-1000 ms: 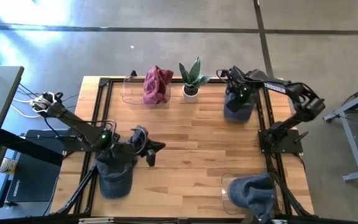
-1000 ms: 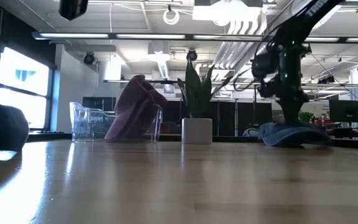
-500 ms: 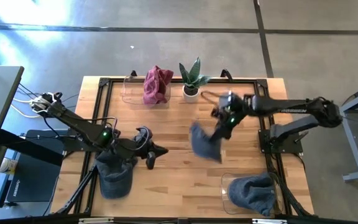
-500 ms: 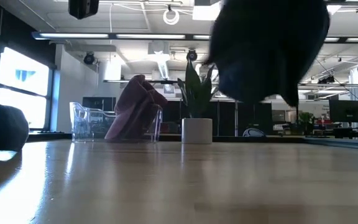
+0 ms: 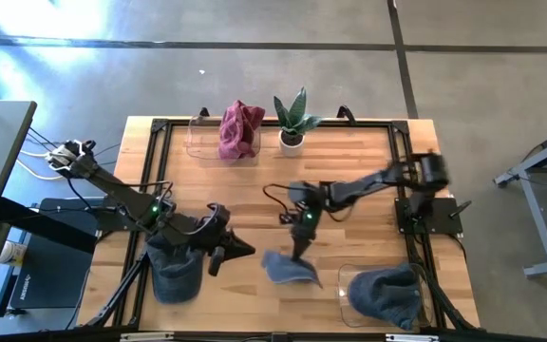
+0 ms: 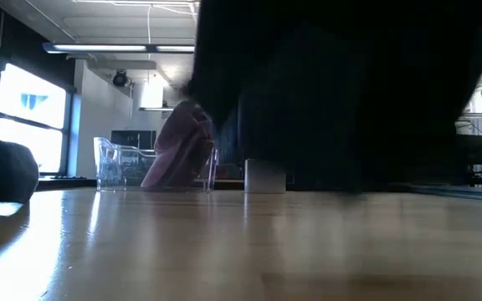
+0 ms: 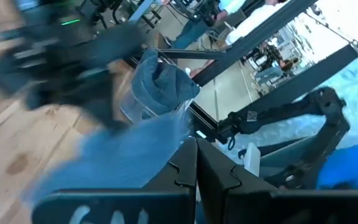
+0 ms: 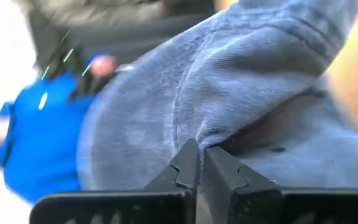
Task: Pick & Place hat
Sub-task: Put the top blue cap into the bottom transparent bin
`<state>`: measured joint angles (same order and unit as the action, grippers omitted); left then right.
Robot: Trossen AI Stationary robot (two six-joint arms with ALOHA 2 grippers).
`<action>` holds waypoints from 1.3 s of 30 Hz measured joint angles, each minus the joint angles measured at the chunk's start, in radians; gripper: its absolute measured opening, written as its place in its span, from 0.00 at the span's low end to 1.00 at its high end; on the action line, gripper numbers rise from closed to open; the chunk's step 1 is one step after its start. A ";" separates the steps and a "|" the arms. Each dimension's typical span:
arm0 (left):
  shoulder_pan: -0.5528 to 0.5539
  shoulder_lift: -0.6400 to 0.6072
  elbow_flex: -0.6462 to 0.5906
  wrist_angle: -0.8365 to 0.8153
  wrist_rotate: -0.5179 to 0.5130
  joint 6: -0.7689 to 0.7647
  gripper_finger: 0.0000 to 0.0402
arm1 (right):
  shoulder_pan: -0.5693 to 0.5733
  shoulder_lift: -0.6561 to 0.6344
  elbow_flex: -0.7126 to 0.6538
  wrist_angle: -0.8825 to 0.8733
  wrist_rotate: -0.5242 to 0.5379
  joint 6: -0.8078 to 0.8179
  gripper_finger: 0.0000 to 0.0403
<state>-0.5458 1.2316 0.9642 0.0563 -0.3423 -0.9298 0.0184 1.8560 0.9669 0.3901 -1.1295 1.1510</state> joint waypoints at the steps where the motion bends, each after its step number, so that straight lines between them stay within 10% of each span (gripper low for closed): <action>1: -0.004 0.000 0.000 -0.001 -0.007 -0.011 0.00 | -0.023 0.038 -0.002 -0.004 -0.004 0.001 0.04; 11: -0.012 0.000 0.000 -0.003 -0.123 -0.047 0.00 | -0.260 0.086 0.000 0.031 -0.060 -0.026 0.40; 21: -0.011 0.000 0.000 -0.015 -0.175 -0.044 0.00 | -0.389 -0.207 0.001 -0.205 0.217 -0.314 0.49; 30: -0.011 0.001 0.000 -0.085 -0.145 -0.044 0.00 | 0.033 -0.549 0.001 -0.635 0.578 -0.890 0.44; 39: -0.011 0.001 0.000 -0.143 -0.047 -0.044 0.00 | 0.540 -0.430 0.000 -0.604 1.003 -0.926 0.58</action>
<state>-0.5564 1.2327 0.9638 -0.0872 -0.3898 -0.9741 0.5586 1.4264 0.9672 -0.2141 -0.1269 0.2254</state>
